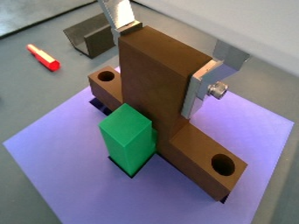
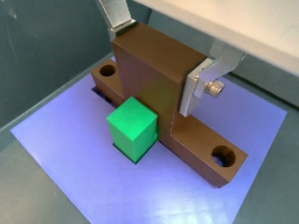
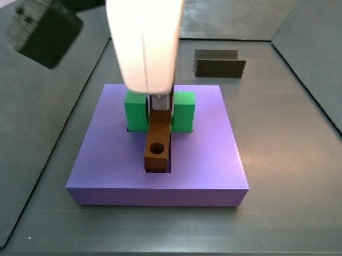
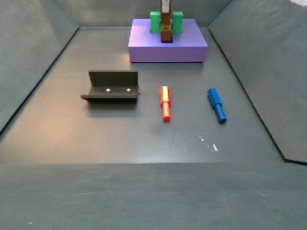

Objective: Pick up the brown object. Move up. Move to above the board. Insert the brown object.
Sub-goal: Insert the brown object.

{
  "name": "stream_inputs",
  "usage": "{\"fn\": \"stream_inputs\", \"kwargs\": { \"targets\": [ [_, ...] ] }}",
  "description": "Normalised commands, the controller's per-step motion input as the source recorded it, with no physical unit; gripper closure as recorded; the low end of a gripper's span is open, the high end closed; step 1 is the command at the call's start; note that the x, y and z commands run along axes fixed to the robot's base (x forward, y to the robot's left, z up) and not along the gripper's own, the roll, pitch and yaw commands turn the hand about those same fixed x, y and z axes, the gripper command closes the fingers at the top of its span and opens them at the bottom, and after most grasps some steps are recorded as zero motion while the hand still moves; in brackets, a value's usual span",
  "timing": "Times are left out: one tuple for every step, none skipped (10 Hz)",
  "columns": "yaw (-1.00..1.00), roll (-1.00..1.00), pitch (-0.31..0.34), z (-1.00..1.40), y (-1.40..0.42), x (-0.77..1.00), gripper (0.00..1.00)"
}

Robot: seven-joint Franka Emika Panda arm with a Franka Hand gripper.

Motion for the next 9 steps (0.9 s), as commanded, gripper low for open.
{"fn": "stream_inputs", "kwargs": {
  "targets": [
    [0.00, 0.09, 0.000, -0.31, 0.00, 0.00, 1.00],
    [0.00, 0.08, -0.026, -0.34, 0.00, -0.04, 1.00],
    [0.00, 0.03, -0.051, -0.33, 0.00, -0.13, 1.00],
    [0.00, 0.01, -0.066, -0.31, 0.00, -0.32, 1.00],
    [0.03, 0.00, -0.081, -0.15, -0.04, -0.28, 1.00],
    [0.11, -0.05, -0.061, -0.06, -0.14, -0.03, 1.00],
    [0.34, -0.07, -0.020, -0.10, -0.13, 0.00, 1.00],
    [0.43, -0.04, 0.000, -0.07, -0.14, 0.10, 1.00],
    [0.39, -0.02, 0.059, -0.03, -0.13, 0.21, 1.00]
  ]
}}
